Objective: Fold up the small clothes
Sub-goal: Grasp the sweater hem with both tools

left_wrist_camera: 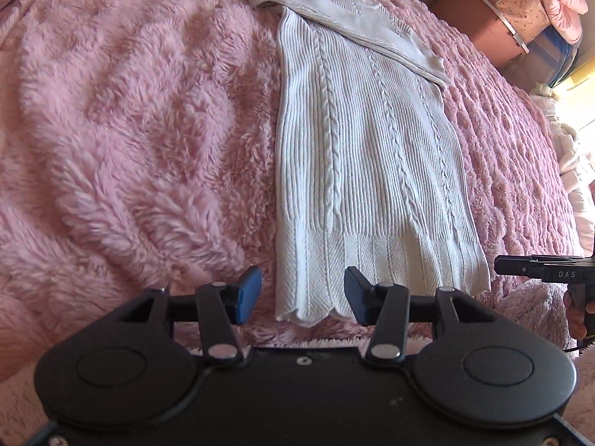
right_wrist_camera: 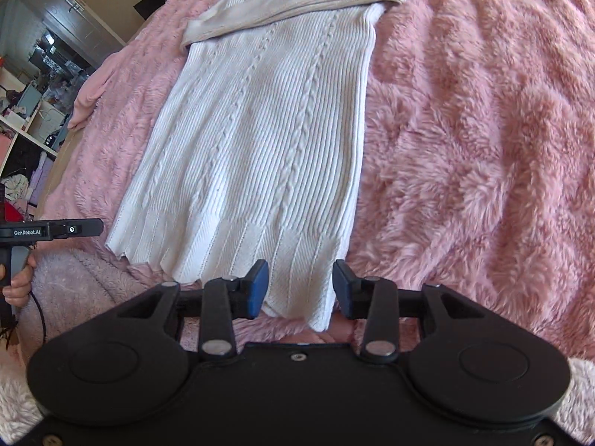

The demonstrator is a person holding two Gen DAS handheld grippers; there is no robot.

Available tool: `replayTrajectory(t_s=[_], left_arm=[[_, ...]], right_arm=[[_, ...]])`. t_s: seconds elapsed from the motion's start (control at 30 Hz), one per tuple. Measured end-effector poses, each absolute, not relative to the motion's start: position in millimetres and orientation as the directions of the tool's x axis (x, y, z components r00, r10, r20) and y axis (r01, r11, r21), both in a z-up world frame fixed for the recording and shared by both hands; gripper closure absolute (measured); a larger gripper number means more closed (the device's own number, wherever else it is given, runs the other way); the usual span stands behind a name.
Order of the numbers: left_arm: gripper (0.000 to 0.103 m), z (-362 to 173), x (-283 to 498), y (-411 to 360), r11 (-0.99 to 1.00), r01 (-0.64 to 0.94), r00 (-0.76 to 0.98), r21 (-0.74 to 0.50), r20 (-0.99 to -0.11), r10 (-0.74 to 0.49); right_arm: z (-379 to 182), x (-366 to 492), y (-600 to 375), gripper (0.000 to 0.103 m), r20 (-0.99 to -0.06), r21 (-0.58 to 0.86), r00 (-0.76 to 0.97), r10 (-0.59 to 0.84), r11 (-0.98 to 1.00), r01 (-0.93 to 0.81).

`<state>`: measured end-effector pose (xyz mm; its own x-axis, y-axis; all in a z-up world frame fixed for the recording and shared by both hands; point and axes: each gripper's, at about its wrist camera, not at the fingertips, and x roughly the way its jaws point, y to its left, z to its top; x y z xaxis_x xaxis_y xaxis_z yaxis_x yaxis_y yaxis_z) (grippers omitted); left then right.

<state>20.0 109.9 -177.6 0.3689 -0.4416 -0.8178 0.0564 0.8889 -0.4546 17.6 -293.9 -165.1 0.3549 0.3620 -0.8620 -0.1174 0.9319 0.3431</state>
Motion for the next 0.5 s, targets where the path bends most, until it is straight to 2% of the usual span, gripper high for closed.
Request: replayTrajectory(t_s=[0.33, 0.5], left_arm=[[0.055, -189, 35, 99, 0.881, 0.074, 0.294, -0.468, -0.834, -0.467], [0.060, -201, 43, 95, 0.881, 0.048, 0.233, -0.472, -0.852, -0.469]], right_arm=[[-186, 20, -294, 0.064, -0.882, 0.362, 0.297, 0.366, 0.930, -0.070], [-192, 23, -291, 0.064, -0.884, 0.369, 0.284, 0.372, 0.927, -0.068]])
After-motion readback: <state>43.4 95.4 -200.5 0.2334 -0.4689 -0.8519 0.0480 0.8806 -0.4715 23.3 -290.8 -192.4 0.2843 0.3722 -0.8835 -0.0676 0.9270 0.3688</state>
